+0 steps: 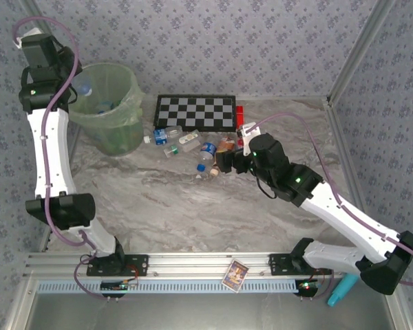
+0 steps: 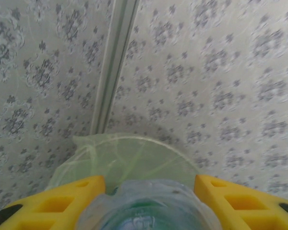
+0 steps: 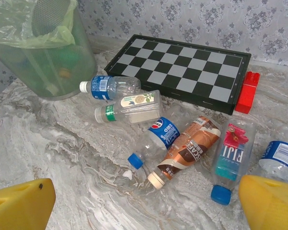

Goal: Put the plastic bottles in the bin

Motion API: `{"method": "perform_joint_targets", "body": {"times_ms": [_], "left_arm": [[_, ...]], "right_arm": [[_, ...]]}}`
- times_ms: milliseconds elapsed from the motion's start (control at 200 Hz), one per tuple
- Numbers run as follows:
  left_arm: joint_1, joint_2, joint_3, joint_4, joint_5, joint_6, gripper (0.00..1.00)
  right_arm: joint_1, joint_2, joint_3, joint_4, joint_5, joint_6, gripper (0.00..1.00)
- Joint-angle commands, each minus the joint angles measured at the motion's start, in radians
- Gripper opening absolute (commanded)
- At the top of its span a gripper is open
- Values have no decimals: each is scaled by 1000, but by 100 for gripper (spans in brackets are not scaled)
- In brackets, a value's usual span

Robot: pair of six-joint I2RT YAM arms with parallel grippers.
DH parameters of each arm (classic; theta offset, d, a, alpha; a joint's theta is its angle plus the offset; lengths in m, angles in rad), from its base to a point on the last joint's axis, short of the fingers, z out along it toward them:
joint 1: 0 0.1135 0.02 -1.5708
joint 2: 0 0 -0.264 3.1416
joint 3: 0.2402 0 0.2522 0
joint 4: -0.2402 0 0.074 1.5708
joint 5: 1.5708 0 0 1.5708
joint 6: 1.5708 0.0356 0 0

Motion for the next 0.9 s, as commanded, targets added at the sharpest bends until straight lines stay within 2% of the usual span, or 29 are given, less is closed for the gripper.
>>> {"method": "perform_joint_targets", "body": {"times_ms": [0,385,415,470,535,555,895], "left_arm": [[5,28,14,-9,-53,67,50],[7,145,39,-28,-126,117,52],[8,151,44,-34,-130,116,56],[7,160,52,-41,-128,107,70],[6,161,55,-43,-115,90,95],[7,160,57,-42,-107,86,99],[6,123,75,-55,-55,41,100]], "right_arm": [[-17,10,18,30,-23,-13,100],[-56,2,8,16,-40,-9,100],[-58,1,8,14,-39,-8,100],[-61,-2,8,10,-38,-6,100],[-64,-7,6,9,-36,-3,100],[-62,-8,5,11,-34,-3,100],[-63,-31,-18,19,-32,20,100]]}}
